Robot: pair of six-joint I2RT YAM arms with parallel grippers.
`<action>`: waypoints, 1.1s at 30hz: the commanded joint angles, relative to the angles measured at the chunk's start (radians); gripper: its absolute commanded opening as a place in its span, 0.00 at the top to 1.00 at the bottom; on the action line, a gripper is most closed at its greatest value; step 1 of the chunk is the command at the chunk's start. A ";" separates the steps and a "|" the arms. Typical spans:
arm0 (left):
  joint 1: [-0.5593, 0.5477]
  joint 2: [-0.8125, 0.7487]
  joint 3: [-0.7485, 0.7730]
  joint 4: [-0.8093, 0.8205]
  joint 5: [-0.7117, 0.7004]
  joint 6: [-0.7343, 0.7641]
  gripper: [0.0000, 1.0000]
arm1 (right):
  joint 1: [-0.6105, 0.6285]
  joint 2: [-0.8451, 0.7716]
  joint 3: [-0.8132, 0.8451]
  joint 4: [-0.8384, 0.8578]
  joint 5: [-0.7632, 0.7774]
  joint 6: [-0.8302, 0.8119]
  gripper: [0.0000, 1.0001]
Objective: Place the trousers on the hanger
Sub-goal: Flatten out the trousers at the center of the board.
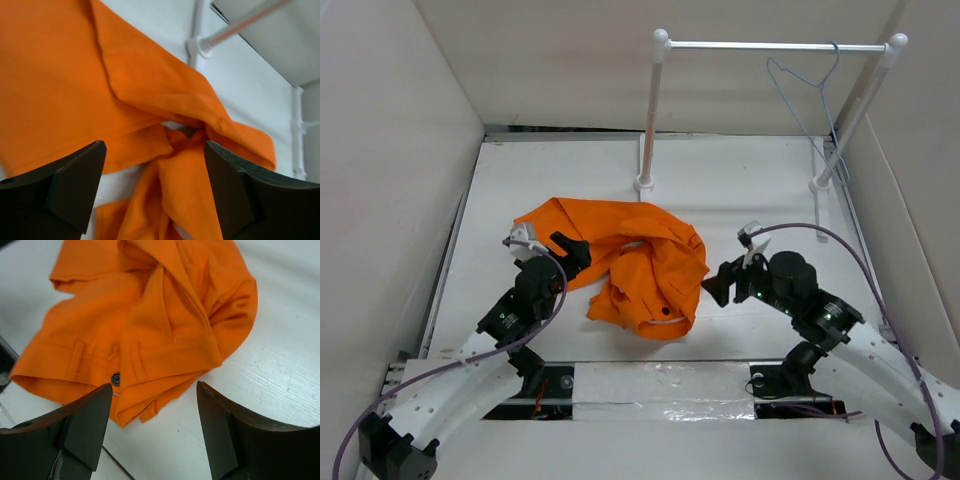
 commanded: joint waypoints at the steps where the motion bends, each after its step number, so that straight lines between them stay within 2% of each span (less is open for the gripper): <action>1: 0.071 0.045 -0.020 0.066 -0.057 -0.042 0.20 | 0.004 0.084 -0.038 0.159 0.069 0.035 0.26; 5: 0.201 0.152 -0.027 0.199 0.063 -0.016 0.18 | -0.049 0.205 -0.071 0.262 0.065 0.047 0.25; 6: 0.270 0.212 -0.024 0.222 0.104 -0.007 0.18 | -0.066 0.231 -0.081 0.304 0.042 0.041 0.26; 7: 0.304 0.241 -0.016 0.247 0.177 0.002 0.18 | -0.081 0.254 -0.088 0.354 0.005 0.037 0.27; 10: 0.410 0.365 -0.008 0.368 0.270 0.021 0.20 | -0.147 0.345 -0.104 0.457 -0.112 0.020 0.33; 13: 0.433 0.502 0.053 0.423 0.301 0.039 0.21 | -0.198 0.398 -0.091 0.472 -0.205 -0.009 0.34; 19: 0.433 0.753 0.185 0.471 0.302 0.039 0.23 | -0.239 0.434 -0.130 0.538 -0.291 -0.011 0.26; 22: 0.433 0.891 0.252 0.483 0.296 0.047 0.24 | -0.249 0.458 -0.156 0.581 -0.324 -0.003 0.27; 26: 0.433 0.976 0.331 0.480 0.305 0.064 0.27 | -0.249 0.492 -0.153 0.595 -0.337 -0.005 0.31; 31: 0.433 1.067 0.380 0.503 0.321 0.072 0.35 | -0.249 0.513 -0.160 0.636 -0.363 0.008 0.53; 32: 0.433 1.076 0.377 0.515 0.322 0.069 0.37 | -0.249 0.517 -0.160 0.638 -0.374 0.007 0.61; 33: 0.433 1.097 0.375 0.535 0.324 0.062 0.39 | -0.258 0.517 -0.160 0.633 -0.376 0.006 0.73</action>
